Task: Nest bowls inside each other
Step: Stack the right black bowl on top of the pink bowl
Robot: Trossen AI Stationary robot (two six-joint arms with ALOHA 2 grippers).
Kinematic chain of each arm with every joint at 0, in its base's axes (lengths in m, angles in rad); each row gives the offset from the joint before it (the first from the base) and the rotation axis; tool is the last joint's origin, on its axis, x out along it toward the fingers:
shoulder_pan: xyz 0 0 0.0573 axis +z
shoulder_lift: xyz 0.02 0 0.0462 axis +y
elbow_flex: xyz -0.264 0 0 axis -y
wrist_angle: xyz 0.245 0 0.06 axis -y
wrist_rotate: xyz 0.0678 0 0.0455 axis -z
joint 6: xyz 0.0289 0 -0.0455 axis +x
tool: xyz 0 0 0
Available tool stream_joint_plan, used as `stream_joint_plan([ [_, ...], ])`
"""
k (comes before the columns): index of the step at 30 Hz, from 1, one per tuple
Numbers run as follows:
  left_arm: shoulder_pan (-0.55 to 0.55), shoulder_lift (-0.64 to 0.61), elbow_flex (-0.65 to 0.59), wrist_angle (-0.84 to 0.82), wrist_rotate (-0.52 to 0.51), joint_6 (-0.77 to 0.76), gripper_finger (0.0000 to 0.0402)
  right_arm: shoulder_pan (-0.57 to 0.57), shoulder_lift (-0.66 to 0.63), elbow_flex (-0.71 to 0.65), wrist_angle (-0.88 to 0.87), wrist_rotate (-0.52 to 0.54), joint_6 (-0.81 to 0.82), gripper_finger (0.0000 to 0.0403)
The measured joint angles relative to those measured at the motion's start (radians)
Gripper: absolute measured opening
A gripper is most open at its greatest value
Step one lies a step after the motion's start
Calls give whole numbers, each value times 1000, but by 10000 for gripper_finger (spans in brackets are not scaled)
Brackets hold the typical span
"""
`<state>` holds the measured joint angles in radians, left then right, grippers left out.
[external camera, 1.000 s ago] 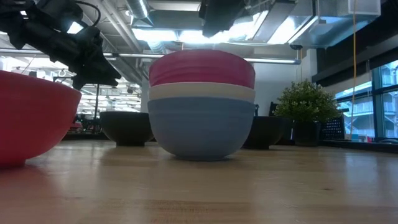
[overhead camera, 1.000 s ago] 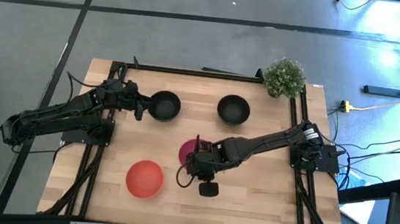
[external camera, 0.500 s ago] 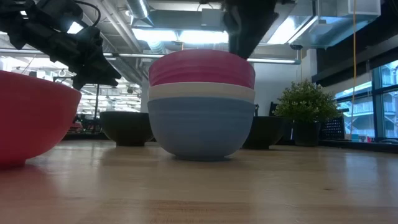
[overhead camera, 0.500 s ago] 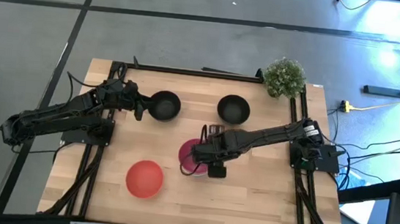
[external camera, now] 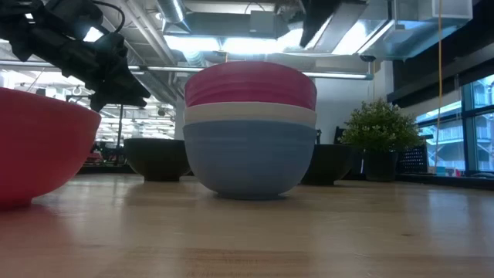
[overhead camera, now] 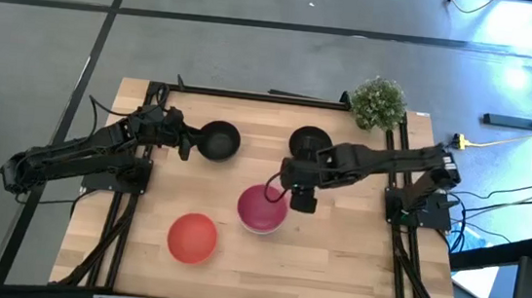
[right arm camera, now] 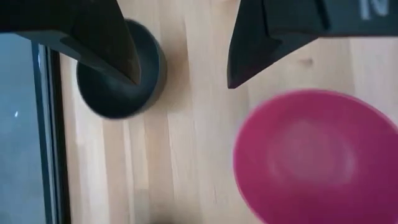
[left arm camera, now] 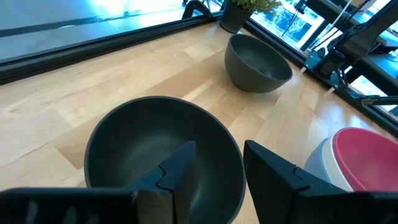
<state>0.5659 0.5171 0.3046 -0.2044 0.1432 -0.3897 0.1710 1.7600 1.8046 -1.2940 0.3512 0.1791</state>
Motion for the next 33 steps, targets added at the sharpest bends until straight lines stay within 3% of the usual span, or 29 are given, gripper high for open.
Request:
stream_joint_plan([
  [6,0,0,0,0,19,0,131,-54,-87,-230,99,-13,-3,242],
  [15,0,0,0,0,30,6,131,-142,-297,-582,425,-119,-9,242],
  [26,0,0,0,4,8,7,131,-264,-346,-786,642,-227,-66,242],
  [33,0,0,0,4,8,6,131,-334,-346,-849,706,-275,-110,242],
])
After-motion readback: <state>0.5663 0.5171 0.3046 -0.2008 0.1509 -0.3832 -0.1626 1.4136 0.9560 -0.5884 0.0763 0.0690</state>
